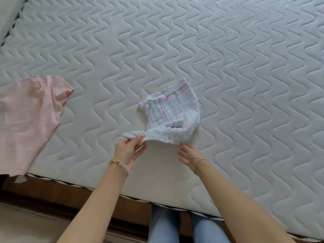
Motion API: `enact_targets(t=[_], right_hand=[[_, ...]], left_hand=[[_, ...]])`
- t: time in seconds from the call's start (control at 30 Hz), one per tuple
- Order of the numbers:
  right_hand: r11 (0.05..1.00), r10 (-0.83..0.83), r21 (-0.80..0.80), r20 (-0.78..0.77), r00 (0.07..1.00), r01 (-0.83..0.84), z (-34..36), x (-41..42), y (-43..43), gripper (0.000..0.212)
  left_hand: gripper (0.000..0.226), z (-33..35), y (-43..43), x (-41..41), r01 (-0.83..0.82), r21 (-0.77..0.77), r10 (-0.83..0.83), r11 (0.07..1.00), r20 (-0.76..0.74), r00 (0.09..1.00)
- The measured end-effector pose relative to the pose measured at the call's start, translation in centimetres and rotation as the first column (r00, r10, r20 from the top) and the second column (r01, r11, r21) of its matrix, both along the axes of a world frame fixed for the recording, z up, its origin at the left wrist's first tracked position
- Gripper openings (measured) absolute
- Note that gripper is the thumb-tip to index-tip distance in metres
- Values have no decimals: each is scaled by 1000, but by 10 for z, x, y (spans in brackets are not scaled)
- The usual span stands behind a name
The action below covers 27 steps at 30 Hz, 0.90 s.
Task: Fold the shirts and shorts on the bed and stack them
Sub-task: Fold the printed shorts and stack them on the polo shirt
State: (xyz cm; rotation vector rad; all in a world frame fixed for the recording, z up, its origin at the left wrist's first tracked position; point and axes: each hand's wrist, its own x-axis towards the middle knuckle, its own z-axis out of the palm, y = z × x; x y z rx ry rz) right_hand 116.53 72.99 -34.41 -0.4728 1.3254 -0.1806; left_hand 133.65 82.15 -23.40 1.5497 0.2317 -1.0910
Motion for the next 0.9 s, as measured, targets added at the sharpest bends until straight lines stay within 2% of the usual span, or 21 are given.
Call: enact_targets(t=[0.13,0.3,0.4,0.47,0.53,0.63,0.73,0.9], right_hand=[[996,40,-81,-64,997,-45,-26,6,-6,34],[985,-132,-128,-126,983,116,-43,4,-12,32],[985,-70,-164,-132,989,48,-47,3,-13,34],[983,-9,-180,-142,990,-17,-51,4,-16,35],[982,24,-181,-153,988,-52,-55,6,-19,28],[984,41,-164,-184,982,-72,-57,10,-20,5],[981,19,-186,-163,986,-50,-52,9,-20,14],[972,-25,-237,-92,995,2,-7,3,-26,6]], left_hand=[[6,-19,8,18,44,55,-47,998,55,997],[7,-37,22,34,57,111,-66,992,84,994],[15,-43,24,45,56,132,-69,990,100,993],[8,-46,23,51,62,140,-77,988,105,991],[4,-49,22,58,64,159,-83,985,119,989],[9,-53,21,64,66,173,-88,983,123,988],[15,-52,23,67,84,173,-106,981,119,987],[24,-28,22,69,69,156,-94,985,157,983]])
